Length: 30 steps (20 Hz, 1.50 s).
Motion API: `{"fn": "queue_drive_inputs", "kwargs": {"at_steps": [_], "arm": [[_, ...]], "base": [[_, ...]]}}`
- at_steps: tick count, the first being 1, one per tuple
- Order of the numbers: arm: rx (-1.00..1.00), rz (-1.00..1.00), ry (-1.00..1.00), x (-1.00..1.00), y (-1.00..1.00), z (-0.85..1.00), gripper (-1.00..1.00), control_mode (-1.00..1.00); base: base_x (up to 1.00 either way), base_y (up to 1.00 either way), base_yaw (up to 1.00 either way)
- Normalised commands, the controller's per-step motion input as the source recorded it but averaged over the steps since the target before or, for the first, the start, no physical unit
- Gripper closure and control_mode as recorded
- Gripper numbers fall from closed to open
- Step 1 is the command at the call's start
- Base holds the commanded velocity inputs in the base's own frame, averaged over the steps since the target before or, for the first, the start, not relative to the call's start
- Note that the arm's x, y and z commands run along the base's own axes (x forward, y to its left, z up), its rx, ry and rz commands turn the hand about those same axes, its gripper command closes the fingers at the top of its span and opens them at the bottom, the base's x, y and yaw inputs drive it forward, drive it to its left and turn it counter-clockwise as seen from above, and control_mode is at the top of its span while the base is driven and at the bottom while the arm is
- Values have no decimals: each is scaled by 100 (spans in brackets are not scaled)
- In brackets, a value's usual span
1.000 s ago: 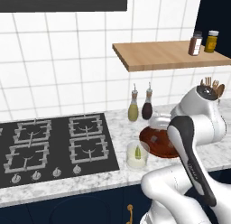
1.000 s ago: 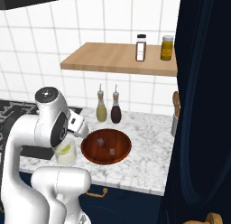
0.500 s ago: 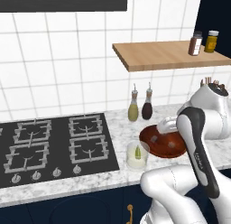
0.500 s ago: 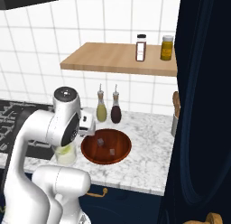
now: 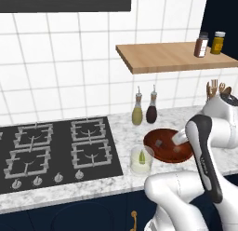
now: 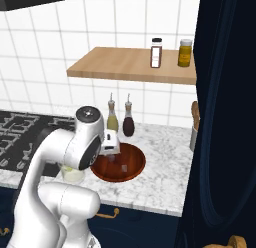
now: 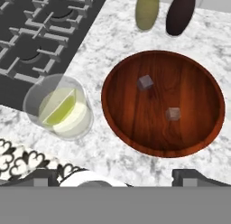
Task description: Grab a lemon wedge from the fridge and one ice cube from the ice bowl, and put them in the glass of lemonade.
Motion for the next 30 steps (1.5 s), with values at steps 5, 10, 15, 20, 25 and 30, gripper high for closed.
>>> {"fn": "queue_drive_inputs", "kwargs": {"at_steps": [5,10,15,20,25,30], "arm": [[0,8,0,57,-2,-36,-100,-100],[0,11,1,65,0,-36,-100,-100],[0,9,4,47,-2,-26,-100,-100],[0,5,10,36,-3,-15,-100,-100],[0,1,5,17,-10,-22,-100,-100],[0,0,-2,0,-1,-27,-100,-100]], "base": [[0,0,0],[0,0,0],[0,0,0],[0,0,0],[0,0,0],[0,0,0]]}}
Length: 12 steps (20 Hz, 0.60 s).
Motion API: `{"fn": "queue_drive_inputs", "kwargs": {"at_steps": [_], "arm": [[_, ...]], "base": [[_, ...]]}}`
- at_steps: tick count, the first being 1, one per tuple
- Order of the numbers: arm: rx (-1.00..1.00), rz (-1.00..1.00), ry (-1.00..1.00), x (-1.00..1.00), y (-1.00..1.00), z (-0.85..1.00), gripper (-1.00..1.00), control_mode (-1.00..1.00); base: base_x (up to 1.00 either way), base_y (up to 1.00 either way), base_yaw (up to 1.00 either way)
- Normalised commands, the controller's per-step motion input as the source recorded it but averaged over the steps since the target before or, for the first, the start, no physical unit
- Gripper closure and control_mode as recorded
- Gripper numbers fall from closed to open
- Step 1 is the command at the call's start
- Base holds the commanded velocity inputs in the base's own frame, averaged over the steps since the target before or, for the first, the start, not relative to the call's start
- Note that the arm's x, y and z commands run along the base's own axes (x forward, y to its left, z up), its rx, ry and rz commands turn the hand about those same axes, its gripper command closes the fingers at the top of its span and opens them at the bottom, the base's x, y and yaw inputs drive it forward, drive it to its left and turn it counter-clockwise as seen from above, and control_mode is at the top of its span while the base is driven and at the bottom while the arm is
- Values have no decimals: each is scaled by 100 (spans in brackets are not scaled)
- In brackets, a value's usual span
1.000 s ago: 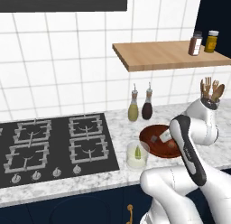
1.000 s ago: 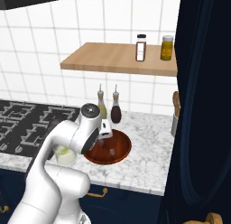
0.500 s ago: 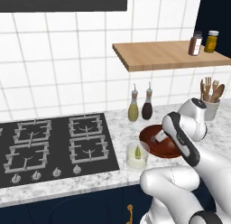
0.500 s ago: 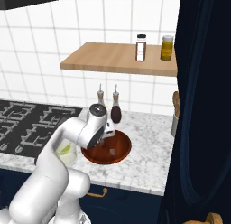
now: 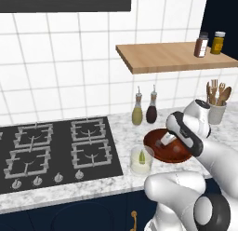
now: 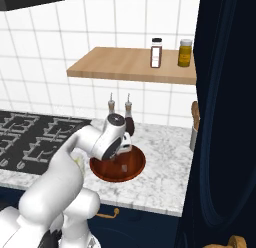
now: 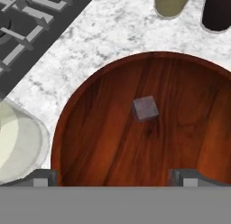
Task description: Grab a lemon wedge from the fridge and one ice cube from the ice bowl, and put them in the glass of lemonade.
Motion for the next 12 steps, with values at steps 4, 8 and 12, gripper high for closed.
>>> {"fn": "queue_drive_inputs", "kwargs": {"at_steps": [4,8,12], "arm": [[0,1,-6,18,0,-38,-100,-100],[0,1,-2,25,0,-29,-100,-100],[0,0,0,34,0,-17,-100,-100]], "base": [[0,0,0],[0,0,0],[0,0,0]]}}
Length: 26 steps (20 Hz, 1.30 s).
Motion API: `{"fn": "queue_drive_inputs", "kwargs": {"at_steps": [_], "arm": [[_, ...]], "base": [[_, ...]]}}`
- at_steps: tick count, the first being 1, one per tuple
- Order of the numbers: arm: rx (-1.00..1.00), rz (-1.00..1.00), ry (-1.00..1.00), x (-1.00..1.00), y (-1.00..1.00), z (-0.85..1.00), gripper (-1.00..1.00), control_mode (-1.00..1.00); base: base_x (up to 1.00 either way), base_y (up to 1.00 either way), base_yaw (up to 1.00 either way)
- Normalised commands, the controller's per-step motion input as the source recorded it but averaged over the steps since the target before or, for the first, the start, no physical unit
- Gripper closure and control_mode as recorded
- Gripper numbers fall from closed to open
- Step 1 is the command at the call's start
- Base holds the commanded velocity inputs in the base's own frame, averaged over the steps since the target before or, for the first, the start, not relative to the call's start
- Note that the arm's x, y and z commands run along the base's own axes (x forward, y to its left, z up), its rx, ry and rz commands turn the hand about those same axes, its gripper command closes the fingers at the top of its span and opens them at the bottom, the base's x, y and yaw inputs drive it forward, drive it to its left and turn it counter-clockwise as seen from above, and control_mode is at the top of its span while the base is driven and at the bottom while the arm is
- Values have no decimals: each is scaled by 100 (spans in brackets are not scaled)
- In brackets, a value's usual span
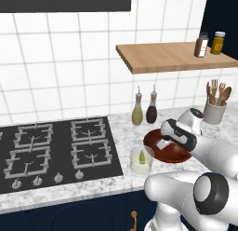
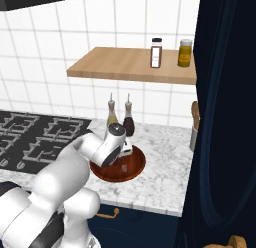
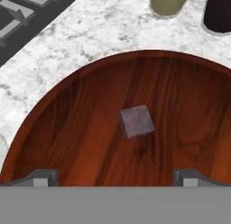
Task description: Grab a lemon wedge from the fridge and one ice cube from the ice bowl, and put them in the glass of lemonade.
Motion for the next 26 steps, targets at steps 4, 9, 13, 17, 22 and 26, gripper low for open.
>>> {"fn": "queue_drive_inputs", "kwargs": {"at_steps": [4,9,13,17,22,26], "arm": [[0,0,0,32,0,-8,-100,-100],[0,0,0,25,0,-1,-100,-100],[0,0,0,15,0,-17,-100,-100],[0,0,0,13,0,-32,-100,-100],[0,0,0,20,0,-23,-100,-100],[0,0,0,17,0,-15,-100,-100]], "base": [[0,0,0],[0,0,0],[0,0,0],[0,0,0],[0,0,0],[0,0,0]]}}
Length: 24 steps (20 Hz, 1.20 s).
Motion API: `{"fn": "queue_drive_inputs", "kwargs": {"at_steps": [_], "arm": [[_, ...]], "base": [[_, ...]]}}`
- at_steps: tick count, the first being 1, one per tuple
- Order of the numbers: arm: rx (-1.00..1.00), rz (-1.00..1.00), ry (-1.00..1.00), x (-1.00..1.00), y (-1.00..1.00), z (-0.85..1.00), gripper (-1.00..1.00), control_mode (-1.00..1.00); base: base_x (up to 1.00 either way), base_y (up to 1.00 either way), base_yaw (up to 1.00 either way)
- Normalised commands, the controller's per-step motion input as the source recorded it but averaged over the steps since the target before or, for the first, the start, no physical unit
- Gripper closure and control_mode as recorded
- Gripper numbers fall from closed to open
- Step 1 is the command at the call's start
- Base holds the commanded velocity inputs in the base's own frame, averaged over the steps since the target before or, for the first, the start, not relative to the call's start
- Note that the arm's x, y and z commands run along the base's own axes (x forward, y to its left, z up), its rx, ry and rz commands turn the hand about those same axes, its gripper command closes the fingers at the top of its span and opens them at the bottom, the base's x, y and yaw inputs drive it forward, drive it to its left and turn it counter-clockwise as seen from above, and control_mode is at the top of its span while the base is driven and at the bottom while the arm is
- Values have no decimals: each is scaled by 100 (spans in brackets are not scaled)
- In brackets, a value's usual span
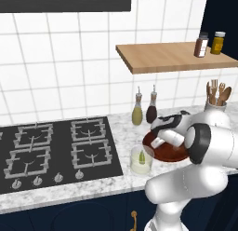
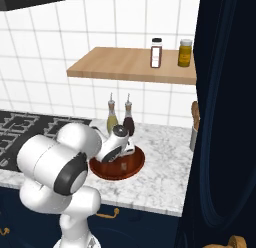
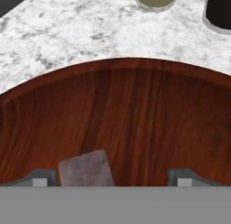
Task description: Grab a lemon wedge from the fridge and one ice cube from the ice bowl, and put them in the glass of lemonade.
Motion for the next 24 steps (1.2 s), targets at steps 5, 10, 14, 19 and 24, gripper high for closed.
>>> {"fn": "queue_drive_inputs", "kwargs": {"at_steps": [5,10,14,19,24], "arm": [[0,0,0,11,0,-9,-100,-100],[0,0,0,0,0,-27,-100,-100],[0,0,0,-3,1,-22,100,-100],[0,0,0,-25,0,-32,100,-100],[0,0,0,-19,0,-24,100,-100]], "base": [[0,0,0],[0,0,0],[0,0,0],[0,0,0],[0,0,0]]}}
